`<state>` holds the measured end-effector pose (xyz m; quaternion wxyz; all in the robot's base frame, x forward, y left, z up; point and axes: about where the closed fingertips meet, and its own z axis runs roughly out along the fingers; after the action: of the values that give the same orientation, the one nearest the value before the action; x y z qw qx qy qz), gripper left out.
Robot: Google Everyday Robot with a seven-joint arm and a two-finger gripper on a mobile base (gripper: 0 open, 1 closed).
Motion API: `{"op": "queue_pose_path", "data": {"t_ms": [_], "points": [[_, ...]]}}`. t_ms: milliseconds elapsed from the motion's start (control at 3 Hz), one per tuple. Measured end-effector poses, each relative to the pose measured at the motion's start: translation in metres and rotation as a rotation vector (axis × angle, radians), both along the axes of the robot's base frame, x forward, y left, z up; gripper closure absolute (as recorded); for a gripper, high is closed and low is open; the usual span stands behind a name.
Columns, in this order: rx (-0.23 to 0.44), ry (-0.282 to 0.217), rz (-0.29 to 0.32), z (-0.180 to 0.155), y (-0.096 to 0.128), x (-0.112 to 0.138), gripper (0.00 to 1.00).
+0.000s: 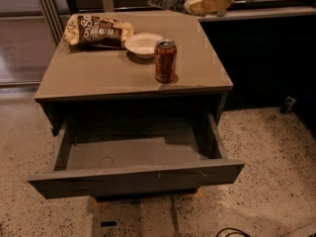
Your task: Place redbull can into top drawer
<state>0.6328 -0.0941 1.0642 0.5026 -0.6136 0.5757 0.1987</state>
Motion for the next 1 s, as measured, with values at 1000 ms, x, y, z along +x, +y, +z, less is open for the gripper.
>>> {"op": "queue_pose_path", "data": {"t_ms": [1000], "points": [[0.086,0.259,0.098,-0.144,0.013,-0.072,1.0]]}}
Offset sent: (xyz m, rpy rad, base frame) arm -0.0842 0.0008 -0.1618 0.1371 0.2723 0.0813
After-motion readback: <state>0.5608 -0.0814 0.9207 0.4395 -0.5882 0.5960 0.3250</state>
